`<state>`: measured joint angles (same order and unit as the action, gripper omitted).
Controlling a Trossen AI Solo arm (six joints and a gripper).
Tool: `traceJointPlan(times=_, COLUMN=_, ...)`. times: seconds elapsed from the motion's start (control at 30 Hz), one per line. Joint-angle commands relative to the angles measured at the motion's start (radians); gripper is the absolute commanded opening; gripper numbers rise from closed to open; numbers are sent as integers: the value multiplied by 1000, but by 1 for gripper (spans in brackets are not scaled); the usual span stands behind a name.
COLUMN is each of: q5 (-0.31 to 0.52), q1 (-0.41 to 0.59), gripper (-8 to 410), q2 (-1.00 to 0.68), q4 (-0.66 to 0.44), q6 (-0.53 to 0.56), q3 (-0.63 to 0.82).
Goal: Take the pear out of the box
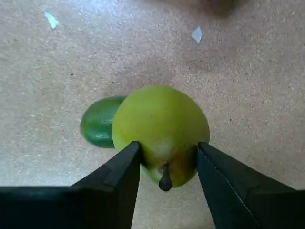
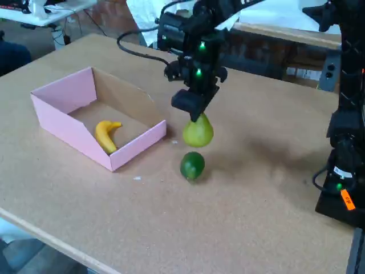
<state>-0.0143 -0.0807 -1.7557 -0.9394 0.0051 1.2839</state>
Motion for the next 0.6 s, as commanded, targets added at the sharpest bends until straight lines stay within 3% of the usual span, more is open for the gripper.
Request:
traceJointPlan(times=0.0, q5=-40, q1=27, gripper=29, q2=2, q4=44, q6=-7, q3=-42)
traceJointPlan(times=0.57, q5=-55, q1=78, gripper=29, q2=14, q4=87, q6=-29, q3=-69)
